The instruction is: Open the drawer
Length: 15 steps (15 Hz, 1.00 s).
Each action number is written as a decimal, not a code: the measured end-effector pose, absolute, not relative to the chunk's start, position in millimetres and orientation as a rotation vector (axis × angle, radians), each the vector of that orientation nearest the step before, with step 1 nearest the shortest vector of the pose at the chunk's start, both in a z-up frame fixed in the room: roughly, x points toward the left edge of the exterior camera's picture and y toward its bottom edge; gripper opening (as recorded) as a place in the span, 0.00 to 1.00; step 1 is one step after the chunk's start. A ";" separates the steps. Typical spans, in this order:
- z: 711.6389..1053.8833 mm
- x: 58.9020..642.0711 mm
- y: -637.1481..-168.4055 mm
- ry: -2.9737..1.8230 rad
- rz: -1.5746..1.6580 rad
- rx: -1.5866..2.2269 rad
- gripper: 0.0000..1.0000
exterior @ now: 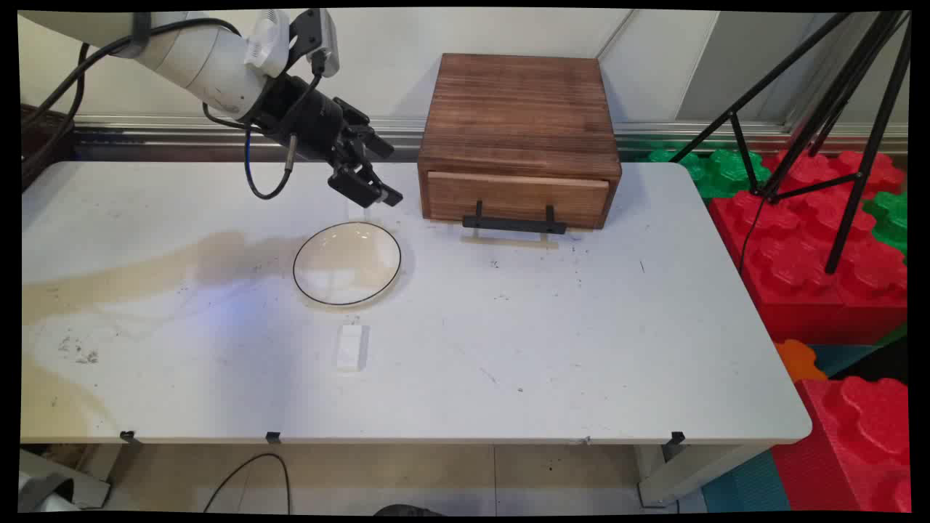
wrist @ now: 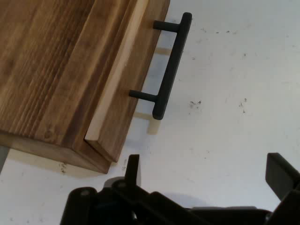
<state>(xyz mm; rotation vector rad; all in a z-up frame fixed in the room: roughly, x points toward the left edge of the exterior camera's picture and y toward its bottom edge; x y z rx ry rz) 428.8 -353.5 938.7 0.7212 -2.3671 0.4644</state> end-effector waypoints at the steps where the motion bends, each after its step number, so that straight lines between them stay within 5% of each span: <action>1: 938.7 428.7 -353.7 -2.366 0.466 0.723 1.00; 15: 939.5 414.3 -364.7 -2.412 0.497 0.726 1.00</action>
